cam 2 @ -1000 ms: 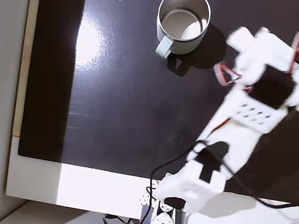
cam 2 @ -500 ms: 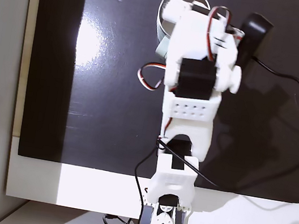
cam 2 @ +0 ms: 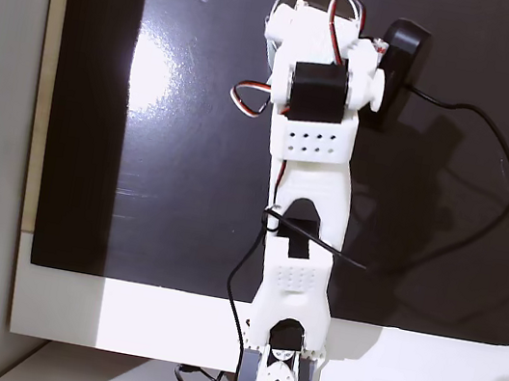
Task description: Grasp a gauze and put it in the cup.
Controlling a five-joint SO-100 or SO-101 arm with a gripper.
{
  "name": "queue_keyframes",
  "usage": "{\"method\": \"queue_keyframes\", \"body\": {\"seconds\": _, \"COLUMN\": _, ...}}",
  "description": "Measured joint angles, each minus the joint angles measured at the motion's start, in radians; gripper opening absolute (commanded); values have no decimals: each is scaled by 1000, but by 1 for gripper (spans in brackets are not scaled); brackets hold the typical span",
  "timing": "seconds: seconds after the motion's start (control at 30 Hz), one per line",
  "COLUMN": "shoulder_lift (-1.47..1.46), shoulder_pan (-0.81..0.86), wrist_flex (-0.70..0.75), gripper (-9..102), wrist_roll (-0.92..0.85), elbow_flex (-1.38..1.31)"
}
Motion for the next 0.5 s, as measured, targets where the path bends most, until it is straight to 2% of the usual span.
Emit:
{"method": "queue_keyframes", "body": {"seconds": 0.1, "shoulder_lift": -15, "shoulder_pan": 12, "wrist_flex": 0, "gripper": 3, "wrist_roll": 0, "elbow_flex": -15}}
{"method": "queue_keyframes", "body": {"seconds": 0.23, "shoulder_lift": -18, "shoulder_pan": 8, "wrist_flex": 0, "gripper": 25, "wrist_roll": 0, "elbow_flex": -17}}
{"method": "queue_keyframes", "body": {"seconds": 0.3, "shoulder_lift": -18, "shoulder_pan": 3, "wrist_flex": 0, "gripper": 31, "wrist_roll": 0, "elbow_flex": -17}}
{"method": "queue_keyframes", "body": {"seconds": 0.5, "shoulder_lift": -18, "shoulder_pan": 5, "wrist_flex": 0, "gripper": 32, "wrist_roll": 0, "elbow_flex": -17}}
